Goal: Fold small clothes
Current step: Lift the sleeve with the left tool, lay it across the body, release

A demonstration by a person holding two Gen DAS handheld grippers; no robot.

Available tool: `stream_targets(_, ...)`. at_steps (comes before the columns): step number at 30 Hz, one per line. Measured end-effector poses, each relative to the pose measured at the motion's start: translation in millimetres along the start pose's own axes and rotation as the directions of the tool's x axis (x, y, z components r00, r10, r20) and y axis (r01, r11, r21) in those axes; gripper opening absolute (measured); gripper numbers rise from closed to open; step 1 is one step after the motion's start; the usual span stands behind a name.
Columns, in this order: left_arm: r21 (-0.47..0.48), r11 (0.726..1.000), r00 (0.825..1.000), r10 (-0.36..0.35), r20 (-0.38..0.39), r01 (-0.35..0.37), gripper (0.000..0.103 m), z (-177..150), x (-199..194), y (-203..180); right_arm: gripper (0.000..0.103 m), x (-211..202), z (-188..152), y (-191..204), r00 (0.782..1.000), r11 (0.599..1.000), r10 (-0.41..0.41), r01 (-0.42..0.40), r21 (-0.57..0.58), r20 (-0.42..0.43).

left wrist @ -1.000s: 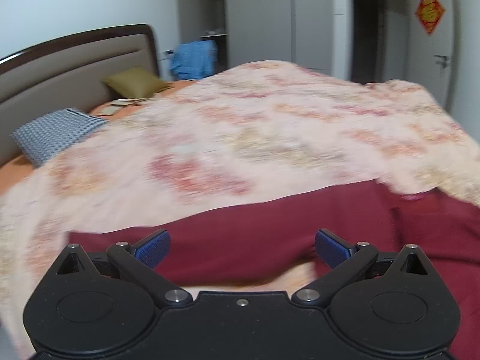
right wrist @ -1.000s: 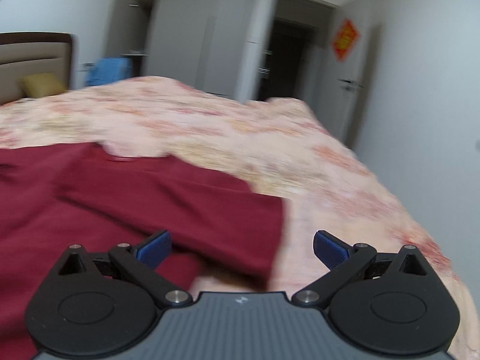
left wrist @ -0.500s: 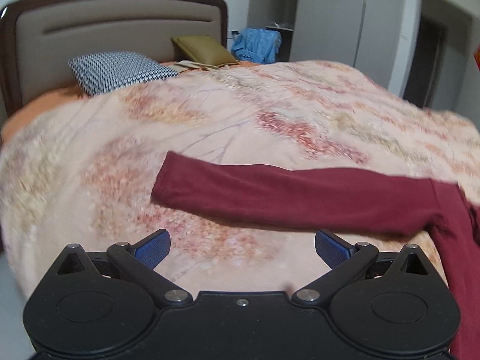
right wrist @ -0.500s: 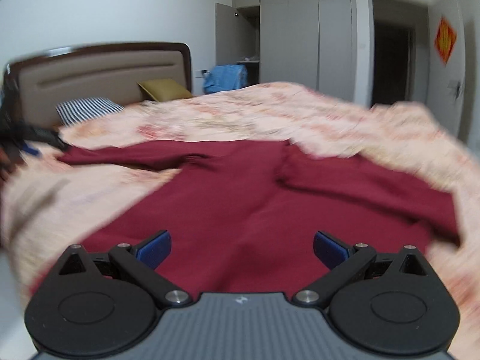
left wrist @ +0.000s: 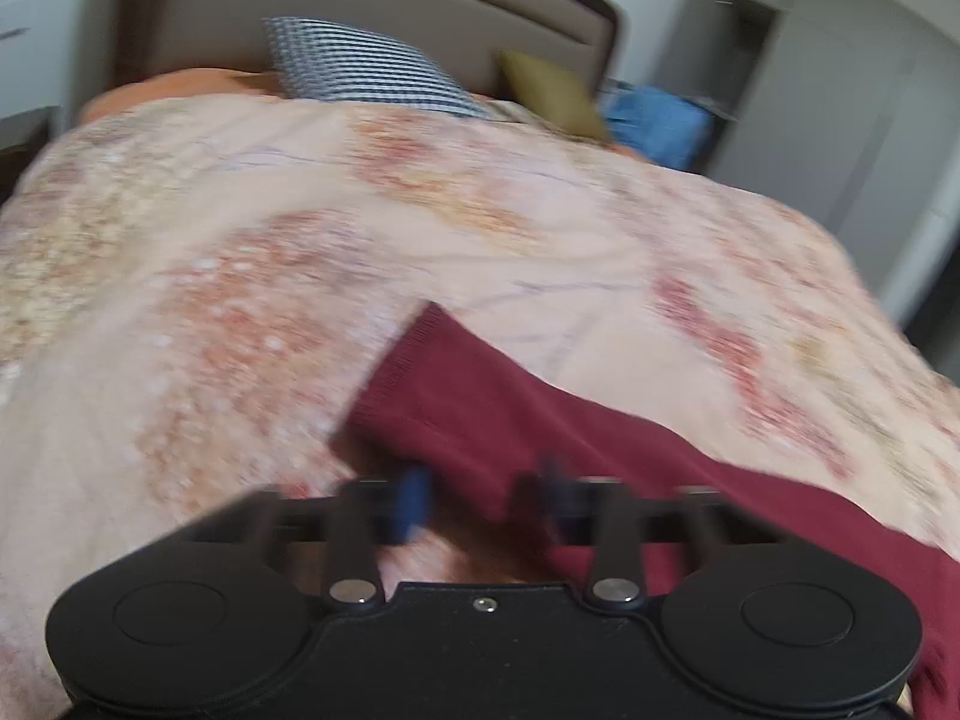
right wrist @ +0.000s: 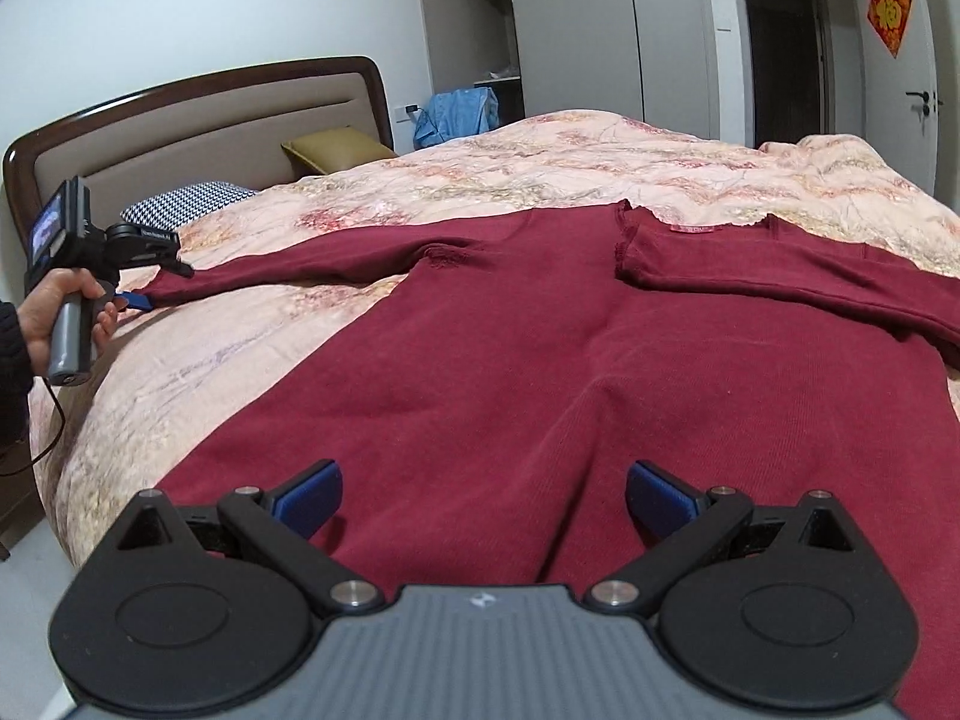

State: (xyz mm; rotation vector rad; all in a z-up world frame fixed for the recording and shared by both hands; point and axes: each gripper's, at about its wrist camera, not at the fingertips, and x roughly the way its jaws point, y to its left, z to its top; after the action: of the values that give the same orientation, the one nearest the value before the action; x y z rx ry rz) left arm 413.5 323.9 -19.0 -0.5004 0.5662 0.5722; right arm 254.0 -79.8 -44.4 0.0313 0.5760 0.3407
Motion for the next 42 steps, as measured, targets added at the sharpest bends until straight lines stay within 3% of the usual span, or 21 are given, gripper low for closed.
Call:
stream_targets(2, -0.002, 1.000, 1.000, 0.018, 0.024, -0.018, 0.006, 4, 1, -4, 0.103, 0, 0, -1, 1.000, 1.000, 0.000, 0.000, 0.001, 0.000)
stream_targets(3, 0.000, 1.000, 0.999, 0.014, 0.043, -0.014, 0.005, 6, -2, -8, 0.103, -1, 1, -1, 1.000, 1.000, 0.001, -0.001, -0.001, 0.003)
stream_targets(11, 0.187, 0.982, 0.973, -0.074, 0.220, 0.032, 0.003, 37, -45, -73, 0.103, -19, 14, -20, 0.997, 1.000, -0.021, 0.019, 0.016, 0.073)
stream_targets(16, 0.329, 0.939, 0.931, -0.203, 0.305, 0.098, 0.003, 54, -85, -142, 0.103, -34, 20, -45, 0.991, 0.997, -0.071, 0.065, 0.048, 0.117)
stream_targets(20, 0.476, 0.859, 0.872, -0.367, 0.323, 0.185, 0.003, 43, -121, -213, 0.103, -48, 20, -69, 0.982, 0.991, -0.125, 0.116, 0.069, 0.141)
stream_targets(24, 0.585, 0.757, 0.816, -0.515, 0.261, 0.291, 0.003, 8, -146, -289, 0.103, -63, 17, -97, 0.972, 0.981, -0.181, 0.168, 0.100, 0.149)
stream_targets(28, 0.636, 0.658, 0.771, -0.619, 0.152, 0.403, 0.003, -50, -159, -354, 0.103, -77, 10, -124, 0.959, 0.966, -0.241, 0.223, 0.131, 0.147)
stream_targets(31, 0.679, 0.576, 0.740, -0.669, 0.070, 0.456, 0.003, -112, -160, -391, 0.103, -86, 2, -141, 0.951, 0.954, -0.275, 0.253, 0.159, 0.138)
stream_targets(33, 0.697, 0.524, 0.732, -0.681, -0.003, 0.491, 0.003, -155, -153, -409, 0.103, -90, -4, -150, 0.947, 0.947, -0.294, 0.271, 0.170, 0.127)
stream_targets(35, 0.698, 0.488, 0.737, -0.671, -0.085, 0.524, 0.003, -197, -136, -421, 0.103, -93, -11, -159, 0.945, 0.940, -0.309, 0.286, 0.183, 0.109)
stream_targets(39, 0.719, 0.430, 0.763, -0.610, -0.214, 0.546, 0.004, -256, -113, -432, 0.103, -94, -20, -170, 0.942, 0.931, -0.326, 0.305, 0.200, 0.081)
stream_targets(42, 0.717, 0.415, 0.771, -0.578, -0.269, 0.561, 0.011, -271, -108, -424, 0.103, -91, -24, -175, 0.941, 0.928, -0.332, 0.313, 0.205, 0.069)
